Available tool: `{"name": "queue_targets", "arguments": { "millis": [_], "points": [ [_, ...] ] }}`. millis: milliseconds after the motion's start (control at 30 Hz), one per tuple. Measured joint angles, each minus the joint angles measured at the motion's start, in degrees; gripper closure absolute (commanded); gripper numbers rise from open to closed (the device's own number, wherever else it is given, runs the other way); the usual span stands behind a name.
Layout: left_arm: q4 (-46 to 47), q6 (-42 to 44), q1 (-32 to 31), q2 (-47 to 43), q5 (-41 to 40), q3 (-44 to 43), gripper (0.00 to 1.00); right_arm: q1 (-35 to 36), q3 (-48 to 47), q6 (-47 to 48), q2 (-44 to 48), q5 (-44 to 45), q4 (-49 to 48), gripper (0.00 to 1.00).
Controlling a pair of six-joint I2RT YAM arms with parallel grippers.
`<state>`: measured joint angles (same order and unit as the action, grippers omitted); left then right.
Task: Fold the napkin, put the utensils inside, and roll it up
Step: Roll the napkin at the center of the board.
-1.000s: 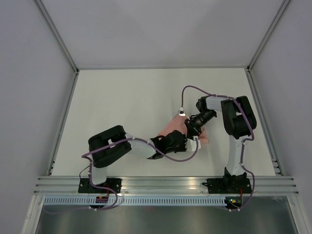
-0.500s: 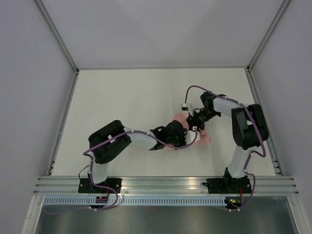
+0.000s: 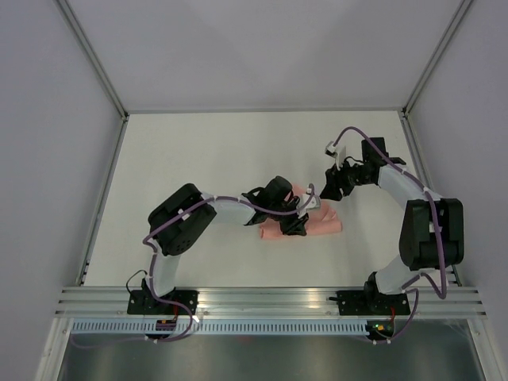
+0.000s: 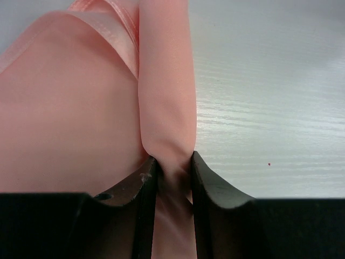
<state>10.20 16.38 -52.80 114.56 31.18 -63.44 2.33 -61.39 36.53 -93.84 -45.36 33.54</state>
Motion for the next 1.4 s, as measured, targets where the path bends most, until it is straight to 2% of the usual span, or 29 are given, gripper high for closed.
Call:
{"name": "queue_targets", "arguments": {
  "millis": [167,333,533,767,967,1133,1267,1367,1400],
  "points": [
    [-4.11,-3.23,3.50,3.06,8.17,-4.20,0.98,-1.44,7.43,0.22,8.07,0.04,-4.28,0.40],
    [-8.17,-6.01,6.62,6.03,15.74,-7.80,0.98,0.04,18.08,4.90,18.82,0.94,-6.23,0.36],
    [-13.38,-8.26,8.39,10.08,22.12,-13.07,0.98,8.52,27.98,9.88,28.72,5.55,-9.03,0.33],
    [-17.33,-10.16,9.14,12.59,26.77,-16.04,0.98,21.35,36.35,11.76,30.86,14.80,-17.42,0.33],
    [-19.39,-11.26,9.22,13.14,28.57,-16.37,0.98,25.86,37.03,11.63,27.41,20.20,-24.22,0.34],
    [-20.72,-11.72,9.20,13.31,29.42,-16.46,0.98,29.07,37.09,11.06,24.30,23.12,-28.63,0.40],
    [-21.27,-12.04,9.20,13.33,29.49,-16.52,0.98,30.53,37.13,10.34,23.58,24.22,-30.14,0.49],
    [-21.42,-12.13,9.18,13.33,29.38,-16.57,0.83,30.86,37.13,9.84,23.17,24.68,-30.14,0.66],
    [-21.40,-12.33,9.18,13.33,29.24,-16.57,0.70,30.93,37.11,9.64,22.95,24.70,-30.12,0.75]
  ]
}}
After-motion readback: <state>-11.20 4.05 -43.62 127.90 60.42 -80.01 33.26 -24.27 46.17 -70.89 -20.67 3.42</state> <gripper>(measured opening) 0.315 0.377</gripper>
